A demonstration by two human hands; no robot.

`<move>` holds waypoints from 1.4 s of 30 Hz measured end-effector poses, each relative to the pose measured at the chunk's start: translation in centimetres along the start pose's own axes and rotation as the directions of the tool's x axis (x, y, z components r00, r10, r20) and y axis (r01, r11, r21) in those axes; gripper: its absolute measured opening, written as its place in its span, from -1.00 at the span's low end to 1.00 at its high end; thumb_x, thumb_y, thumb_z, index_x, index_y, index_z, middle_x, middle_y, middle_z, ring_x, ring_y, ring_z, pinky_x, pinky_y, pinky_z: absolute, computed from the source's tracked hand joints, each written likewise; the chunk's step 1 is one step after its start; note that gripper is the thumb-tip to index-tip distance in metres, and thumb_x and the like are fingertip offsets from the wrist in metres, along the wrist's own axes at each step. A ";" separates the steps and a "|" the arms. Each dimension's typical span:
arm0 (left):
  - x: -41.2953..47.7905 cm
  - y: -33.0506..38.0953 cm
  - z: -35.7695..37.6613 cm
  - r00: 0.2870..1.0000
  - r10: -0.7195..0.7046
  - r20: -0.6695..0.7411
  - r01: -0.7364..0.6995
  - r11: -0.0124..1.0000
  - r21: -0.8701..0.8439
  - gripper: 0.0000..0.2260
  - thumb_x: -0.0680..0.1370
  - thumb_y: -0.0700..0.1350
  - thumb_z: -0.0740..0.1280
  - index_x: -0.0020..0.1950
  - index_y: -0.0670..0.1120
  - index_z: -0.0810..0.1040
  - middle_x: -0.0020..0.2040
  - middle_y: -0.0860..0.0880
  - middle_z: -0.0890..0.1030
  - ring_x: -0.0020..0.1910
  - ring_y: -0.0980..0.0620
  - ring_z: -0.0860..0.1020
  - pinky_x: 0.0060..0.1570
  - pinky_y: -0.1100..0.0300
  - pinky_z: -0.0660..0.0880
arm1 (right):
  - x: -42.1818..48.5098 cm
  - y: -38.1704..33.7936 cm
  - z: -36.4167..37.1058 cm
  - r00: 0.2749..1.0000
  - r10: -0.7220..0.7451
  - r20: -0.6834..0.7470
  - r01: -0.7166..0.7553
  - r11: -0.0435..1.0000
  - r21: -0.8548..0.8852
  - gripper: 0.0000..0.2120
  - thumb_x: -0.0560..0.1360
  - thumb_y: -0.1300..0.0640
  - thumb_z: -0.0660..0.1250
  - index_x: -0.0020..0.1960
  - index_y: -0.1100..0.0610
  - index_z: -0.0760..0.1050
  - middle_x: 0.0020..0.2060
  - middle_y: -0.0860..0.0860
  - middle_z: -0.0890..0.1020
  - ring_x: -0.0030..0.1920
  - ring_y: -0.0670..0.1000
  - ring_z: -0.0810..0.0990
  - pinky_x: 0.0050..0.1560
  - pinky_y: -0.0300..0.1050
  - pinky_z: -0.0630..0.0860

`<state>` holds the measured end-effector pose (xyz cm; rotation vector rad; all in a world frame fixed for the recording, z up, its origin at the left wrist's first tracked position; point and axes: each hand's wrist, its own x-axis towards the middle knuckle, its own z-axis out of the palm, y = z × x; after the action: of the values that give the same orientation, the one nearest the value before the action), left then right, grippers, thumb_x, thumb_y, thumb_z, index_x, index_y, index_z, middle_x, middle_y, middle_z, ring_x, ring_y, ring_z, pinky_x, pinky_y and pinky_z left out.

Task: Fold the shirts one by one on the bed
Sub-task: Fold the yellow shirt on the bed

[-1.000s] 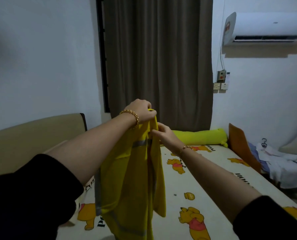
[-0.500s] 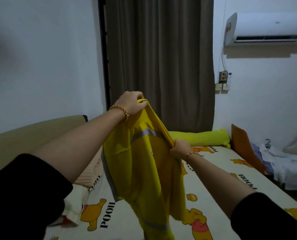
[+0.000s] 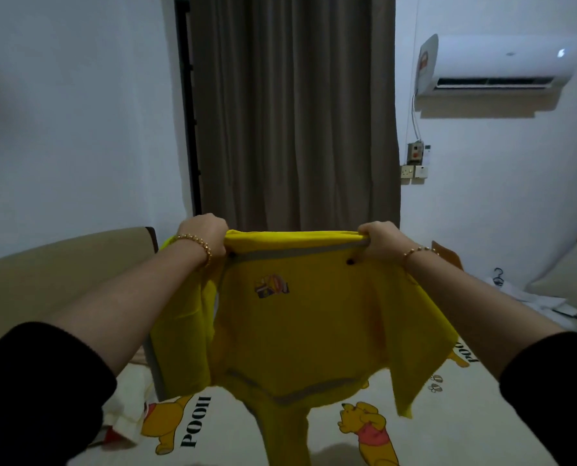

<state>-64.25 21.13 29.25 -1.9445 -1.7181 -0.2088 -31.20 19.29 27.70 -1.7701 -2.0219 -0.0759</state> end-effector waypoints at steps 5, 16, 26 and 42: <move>-0.4 0.2 -0.3 0.989 -0.133 -0.070 0.113 0.965 -0.237 -0.91 0.48 -0.17 0.24 -0.11 -0.11 0.54 -0.14 -0.05 0.45 -0.12 -0.10 0.51 -0.22 0.11 0.42 | -0.6 -0.3 -0.7 0.994 0.028 -0.104 -0.027 1.000 0.016 -0.74 0.47 0.14 0.41 0.13 0.16 0.49 -0.03 0.06 0.54 -0.02 0.06 0.54 -0.17 -0.22 0.50; -1.6 0.9 0.1 0.958 0.041 0.284 0.269 0.215 -0.939 -0.56 0.44 0.14 0.38 0.18 -0.13 0.52 0.07 -0.11 0.57 0.07 -0.13 0.55 0.15 -0.05 0.49 | -1.3 -1.2 0.5 0.958 0.288 -0.012 -0.237 0.809 0.537 -0.78 0.57 0.27 0.06 0.02 0.26 0.49 -0.19 0.14 0.50 -0.15 0.15 0.46 -0.14 0.07 0.45; -4.6 3.0 1.2 0.995 0.071 0.066 -0.071 0.997 -0.005 -0.55 0.40 0.06 0.47 0.16 -0.08 0.41 0.08 -0.08 0.56 0.05 -0.12 0.56 -0.12 0.05 0.48 | -3.1 -2.7 1.2 0.986 -0.010 0.166 0.033 0.990 -0.137 -0.36 0.24 -0.06 0.59 0.20 0.11 0.42 0.03 0.05 0.52 0.07 0.09 0.52 0.08 0.03 0.55; -8.2 5.1 0.7 0.824 0.286 0.489 0.194 0.668 -0.718 -0.68 0.45 0.04 0.44 0.12 -0.04 0.50 0.00 -0.02 0.55 -0.07 0.01 0.53 -0.03 0.20 0.45 | -6.9 1.0 1.5 0.921 0.138 0.365 -0.281 0.883 0.376 -0.82 0.54 0.23 0.21 0.07 0.28 0.50 -0.05 0.25 0.59 -0.06 0.20 0.58 0.07 0.13 0.58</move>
<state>-60.93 14.02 23.54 -2.8977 -2.1745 -0.3962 -30.14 13.52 23.62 -1.7838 -1.8492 0.7217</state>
